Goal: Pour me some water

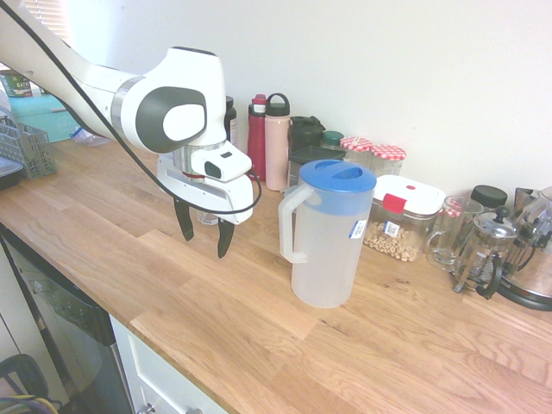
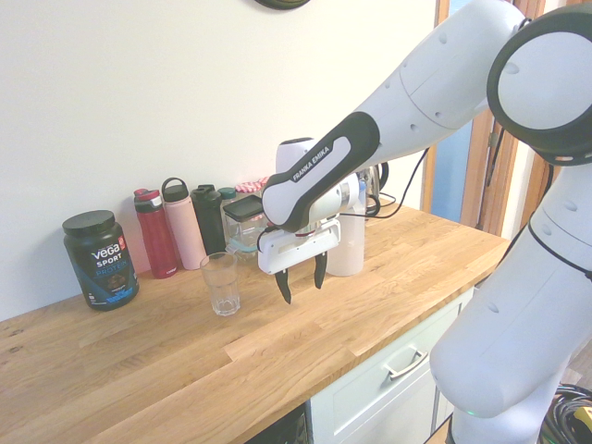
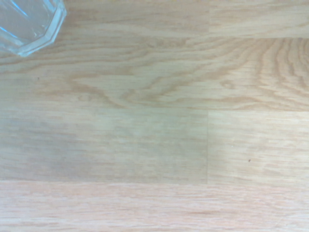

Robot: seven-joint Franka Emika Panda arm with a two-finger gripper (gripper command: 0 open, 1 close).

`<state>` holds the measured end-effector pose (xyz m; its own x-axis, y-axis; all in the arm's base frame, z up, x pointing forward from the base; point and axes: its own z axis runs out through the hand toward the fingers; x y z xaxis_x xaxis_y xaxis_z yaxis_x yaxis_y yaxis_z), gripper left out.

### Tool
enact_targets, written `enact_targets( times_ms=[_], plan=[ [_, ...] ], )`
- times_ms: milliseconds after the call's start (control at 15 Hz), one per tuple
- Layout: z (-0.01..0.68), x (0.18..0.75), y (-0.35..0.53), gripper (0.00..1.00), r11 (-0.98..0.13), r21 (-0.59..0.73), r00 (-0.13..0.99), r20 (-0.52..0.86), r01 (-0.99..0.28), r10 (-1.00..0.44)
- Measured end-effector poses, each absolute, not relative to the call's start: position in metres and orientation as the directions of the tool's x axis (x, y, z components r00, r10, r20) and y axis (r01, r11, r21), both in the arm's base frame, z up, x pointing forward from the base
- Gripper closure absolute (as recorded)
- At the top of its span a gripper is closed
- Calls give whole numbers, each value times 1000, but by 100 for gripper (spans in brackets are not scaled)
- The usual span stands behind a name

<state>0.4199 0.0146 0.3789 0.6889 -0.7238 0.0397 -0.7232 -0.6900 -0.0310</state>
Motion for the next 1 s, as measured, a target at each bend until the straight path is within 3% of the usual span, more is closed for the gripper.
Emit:
enact_targets(
  times_ms=[267, 467, 800, 1000],
  plan=[
    [386, 424, 13, 0, -680, -32, 679, 42, -732, -733],
    [429, 429, 12, 0, -645, -41, 643, 58, -763, -764],
    [521, 420, -8, 0, -435, -67, 426, 119, -898, -897],
    [548, 404, -32, 0, -366, -68, 355, 135, -928, -925]
  ],
)
